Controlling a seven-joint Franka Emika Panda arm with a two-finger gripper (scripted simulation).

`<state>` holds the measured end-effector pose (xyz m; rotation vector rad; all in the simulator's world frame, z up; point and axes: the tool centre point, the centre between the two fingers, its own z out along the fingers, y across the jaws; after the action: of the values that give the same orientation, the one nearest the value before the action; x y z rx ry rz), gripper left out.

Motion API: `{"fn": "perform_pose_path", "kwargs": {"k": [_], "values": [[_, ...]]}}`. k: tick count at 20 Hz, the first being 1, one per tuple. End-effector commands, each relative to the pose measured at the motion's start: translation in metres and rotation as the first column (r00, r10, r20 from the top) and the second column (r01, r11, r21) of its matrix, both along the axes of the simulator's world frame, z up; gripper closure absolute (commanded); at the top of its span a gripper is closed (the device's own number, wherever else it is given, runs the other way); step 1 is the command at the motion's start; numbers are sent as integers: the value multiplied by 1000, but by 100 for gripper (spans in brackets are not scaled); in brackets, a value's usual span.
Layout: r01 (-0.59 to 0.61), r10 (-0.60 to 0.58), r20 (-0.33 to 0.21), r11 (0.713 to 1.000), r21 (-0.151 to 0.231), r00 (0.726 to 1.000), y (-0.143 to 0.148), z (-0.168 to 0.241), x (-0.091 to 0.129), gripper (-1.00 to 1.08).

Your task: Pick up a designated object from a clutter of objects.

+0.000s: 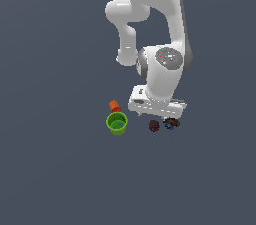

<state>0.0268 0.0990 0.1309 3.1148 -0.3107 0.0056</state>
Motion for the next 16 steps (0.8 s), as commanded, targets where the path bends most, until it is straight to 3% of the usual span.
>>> {"fn": "perform_pose_path", "kwargs": {"k": [1, 7, 16], "values": [[15, -15, 1, 1000, 4, 1000, 11, -19, -2, -92], [34, -34, -2, 999, 10, 999, 26, -47, -7, -92], [35, -35, -4, 999, 11, 999, 28, -57, -9, -92]]}}
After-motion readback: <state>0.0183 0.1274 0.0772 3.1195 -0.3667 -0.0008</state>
